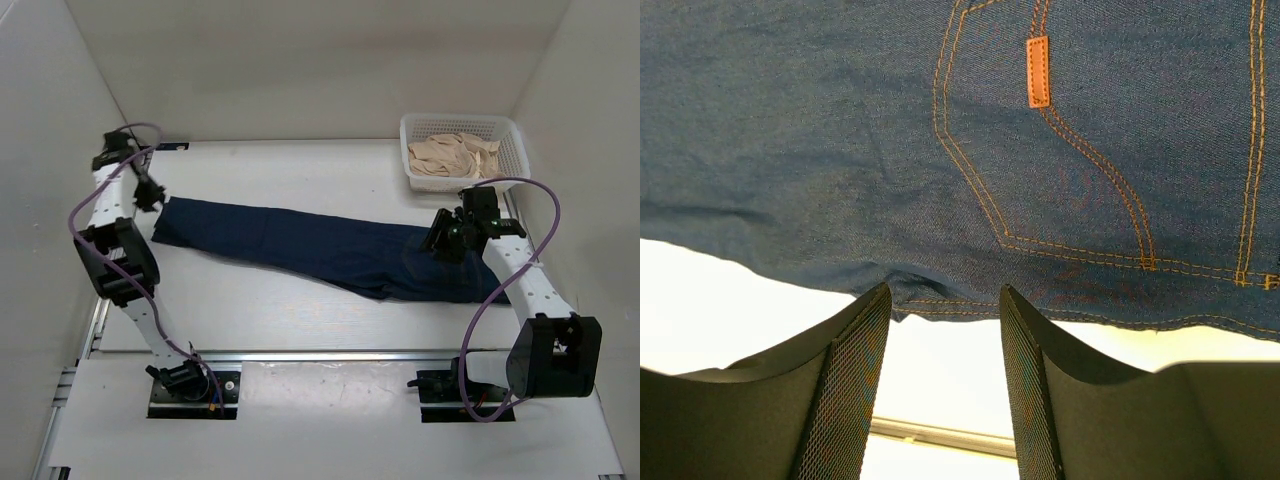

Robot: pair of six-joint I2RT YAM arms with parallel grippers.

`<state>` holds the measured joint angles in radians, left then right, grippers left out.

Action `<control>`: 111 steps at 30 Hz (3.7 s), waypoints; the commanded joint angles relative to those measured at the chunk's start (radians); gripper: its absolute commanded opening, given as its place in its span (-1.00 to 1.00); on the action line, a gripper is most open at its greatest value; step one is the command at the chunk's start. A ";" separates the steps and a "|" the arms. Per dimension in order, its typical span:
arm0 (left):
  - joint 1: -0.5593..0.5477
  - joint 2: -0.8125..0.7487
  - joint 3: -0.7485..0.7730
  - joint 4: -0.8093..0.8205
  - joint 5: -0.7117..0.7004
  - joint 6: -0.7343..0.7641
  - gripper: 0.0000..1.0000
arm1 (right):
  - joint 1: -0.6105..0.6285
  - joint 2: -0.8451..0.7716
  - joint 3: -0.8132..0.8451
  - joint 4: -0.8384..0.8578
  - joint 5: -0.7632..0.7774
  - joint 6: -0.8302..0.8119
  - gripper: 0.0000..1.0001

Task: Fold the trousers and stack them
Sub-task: Fold the trousers

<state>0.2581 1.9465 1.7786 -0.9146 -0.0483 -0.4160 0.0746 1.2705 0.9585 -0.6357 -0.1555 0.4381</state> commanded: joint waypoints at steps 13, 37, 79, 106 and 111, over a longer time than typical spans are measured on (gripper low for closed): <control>0.139 -0.221 -0.119 0.026 0.111 -0.056 -0.63 | 0.005 -0.037 -0.010 -0.013 0.005 -0.001 0.05; 0.139 0.270 0.022 -0.006 0.081 -0.041 0.69 | -0.004 -0.088 -0.032 -0.042 0.025 0.030 0.22; -0.227 -0.225 0.102 -0.035 0.004 0.108 -0.80 | -0.004 -0.146 0.056 -0.104 0.083 0.050 0.22; -0.907 -0.017 0.100 0.002 -0.168 -0.251 -0.80 | -0.004 -0.165 0.028 -0.104 0.093 0.030 0.22; -0.959 0.006 0.088 0.002 -0.180 -0.305 -0.80 | -0.013 -0.183 0.019 -0.104 0.102 0.030 0.22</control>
<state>-0.6819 1.9816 1.8626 -0.9375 -0.2050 -0.6643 0.0685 1.1149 0.9821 -0.7425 -0.0692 0.4862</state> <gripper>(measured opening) 0.109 0.610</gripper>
